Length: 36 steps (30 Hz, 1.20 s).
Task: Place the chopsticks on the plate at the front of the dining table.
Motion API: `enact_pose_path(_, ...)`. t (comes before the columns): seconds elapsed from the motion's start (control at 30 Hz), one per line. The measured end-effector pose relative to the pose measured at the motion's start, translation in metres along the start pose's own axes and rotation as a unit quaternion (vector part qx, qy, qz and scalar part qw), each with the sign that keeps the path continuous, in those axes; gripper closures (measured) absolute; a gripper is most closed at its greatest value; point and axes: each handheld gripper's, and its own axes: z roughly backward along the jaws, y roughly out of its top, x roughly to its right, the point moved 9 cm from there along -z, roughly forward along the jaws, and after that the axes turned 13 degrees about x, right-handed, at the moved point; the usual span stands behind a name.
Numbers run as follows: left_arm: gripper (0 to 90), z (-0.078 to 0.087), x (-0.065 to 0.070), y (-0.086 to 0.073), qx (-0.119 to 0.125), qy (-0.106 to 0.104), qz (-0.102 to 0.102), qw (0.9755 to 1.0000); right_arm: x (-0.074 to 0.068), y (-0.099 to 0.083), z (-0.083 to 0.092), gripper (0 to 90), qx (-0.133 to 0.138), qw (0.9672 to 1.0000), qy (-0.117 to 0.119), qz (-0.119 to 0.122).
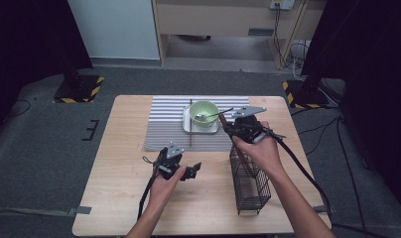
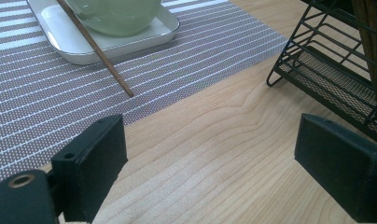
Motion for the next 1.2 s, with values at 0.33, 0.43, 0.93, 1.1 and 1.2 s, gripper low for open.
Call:
enact_pose_path(0.33, 9.0, 0.001, 0.002, 0.000, 0.001, -0.001, -0.001, 1.0000, -0.001, -0.003, -0.004, 82.8, -0.003, 0.9999, -0.012, 0.002)
enact_pose_path(0.43, 9.0, 0.002, 0.002, 0.000, 0.002, -0.001, -0.001, 1.0000, -0.001, -0.001, -0.002, 83.5, -0.002, 0.9999, -0.011, -0.004)
enact_pose_path(0.93, 9.0, 0.004, 0.007, 0.013, 0.015, -0.010, -0.007, 0.9998, 0.012, 0.035, 0.027, 84.0, 0.079, 0.9957, 0.007, -0.048)
enact_pose_path(1.1, 9.0, 0.005, 0.011, 0.023, 0.032, -0.014, -0.009, 0.9993, 0.016, 0.053, 0.042, 84.2, 0.111, 0.9920, 0.008, -0.059)
enact_pose_path(1.2, 9.1, 0.007, 0.013, 0.034, 0.048, -0.022, 0.012, 0.9985, 0.017, 0.069, 0.056, 84.2, 0.139, 0.9882, 0.012, -0.064)
